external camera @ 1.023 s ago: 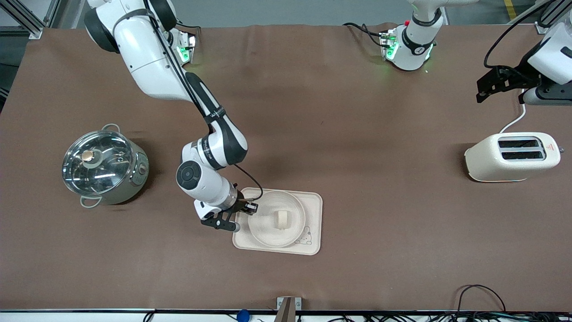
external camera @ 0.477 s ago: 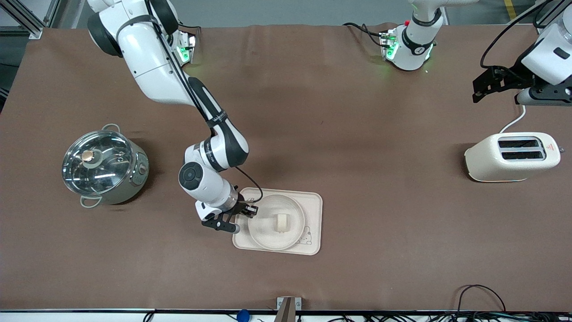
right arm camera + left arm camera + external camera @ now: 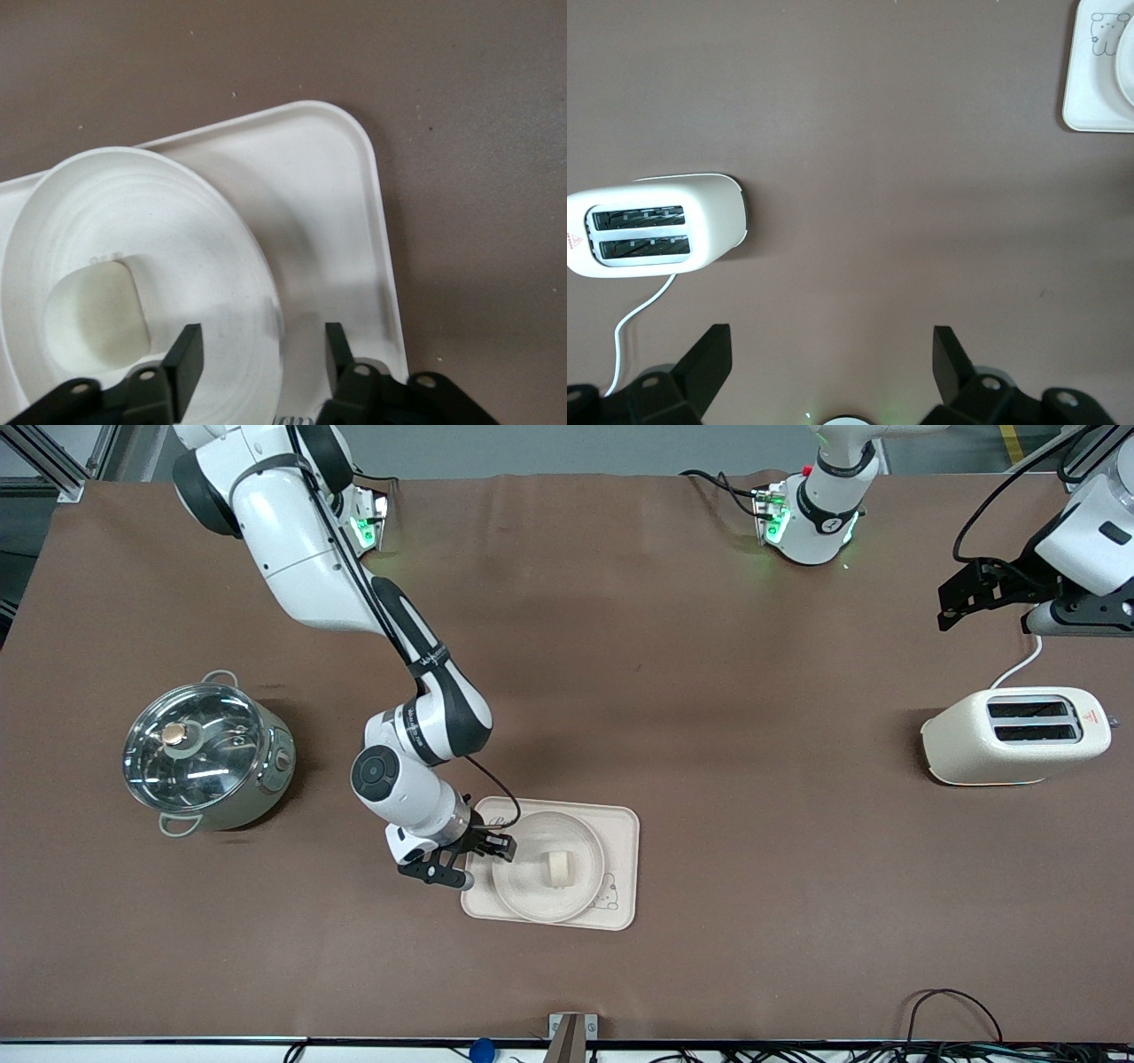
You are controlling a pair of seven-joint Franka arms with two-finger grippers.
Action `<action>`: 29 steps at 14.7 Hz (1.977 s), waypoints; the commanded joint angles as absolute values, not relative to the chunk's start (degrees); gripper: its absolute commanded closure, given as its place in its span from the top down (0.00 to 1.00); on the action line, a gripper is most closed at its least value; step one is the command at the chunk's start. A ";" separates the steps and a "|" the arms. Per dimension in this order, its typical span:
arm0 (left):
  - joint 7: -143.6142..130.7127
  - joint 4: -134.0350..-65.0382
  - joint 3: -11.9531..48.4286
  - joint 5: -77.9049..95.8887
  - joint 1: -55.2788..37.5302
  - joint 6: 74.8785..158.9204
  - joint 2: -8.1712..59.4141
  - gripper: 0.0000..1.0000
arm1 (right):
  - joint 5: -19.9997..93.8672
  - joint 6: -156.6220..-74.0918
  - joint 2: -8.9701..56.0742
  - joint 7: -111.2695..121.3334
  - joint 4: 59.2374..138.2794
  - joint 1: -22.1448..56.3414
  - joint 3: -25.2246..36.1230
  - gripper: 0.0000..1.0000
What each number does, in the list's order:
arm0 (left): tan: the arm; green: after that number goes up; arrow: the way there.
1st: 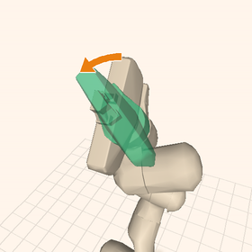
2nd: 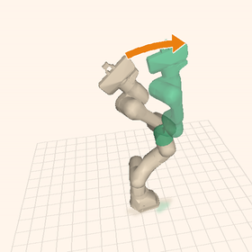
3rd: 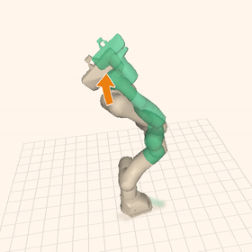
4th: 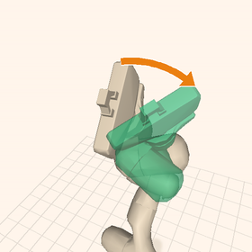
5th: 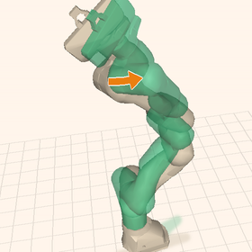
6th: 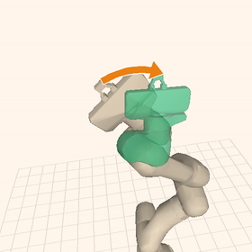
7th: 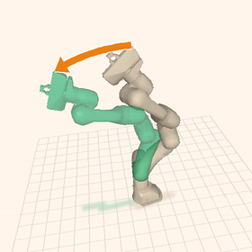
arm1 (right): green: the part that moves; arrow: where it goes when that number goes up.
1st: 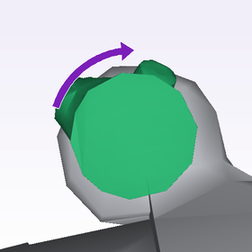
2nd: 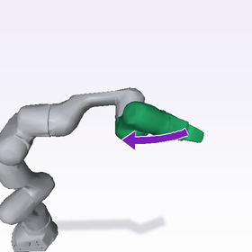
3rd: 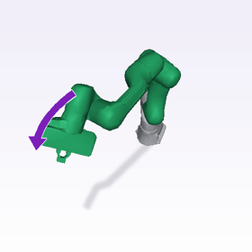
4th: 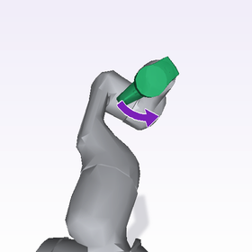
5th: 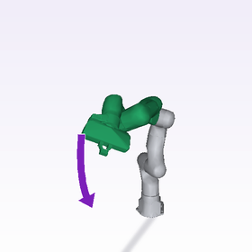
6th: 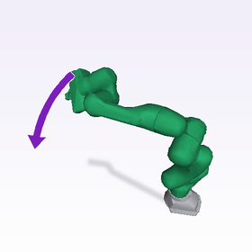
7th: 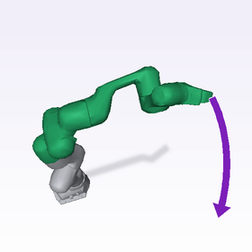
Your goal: Place bun in plate and plate on tray
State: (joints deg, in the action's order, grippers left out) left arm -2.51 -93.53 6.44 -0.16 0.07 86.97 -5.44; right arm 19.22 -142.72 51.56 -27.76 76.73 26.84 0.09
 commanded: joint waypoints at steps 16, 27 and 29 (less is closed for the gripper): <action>-2.02 -92.81 6.15 0.53 0.35 87.27 -5.62 1.00 | 18.55 -109.54 26.38 -18.38 77.17 4.77 0.35 1.00; -2.46 -92.72 6.24 0.70 0.09 87.28 -5.62 1.00 | -0.07 -85.52 5.21 -2.03 81.19 -5.02 -0.09 1.00; -2.03 -92.72 6.24 0.79 0.17 87.28 -5.54 1.00 | -1.14 -85.43 0.11 -0.45 86.02 -4.05 0.26 1.00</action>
State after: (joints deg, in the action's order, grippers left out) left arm -2.50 -93.10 6.23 -0.15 0.04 87.16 -5.45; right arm 0.96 -84.32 7.40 -2.23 77.80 -4.87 0.34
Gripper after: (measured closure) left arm 0.000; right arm 0.000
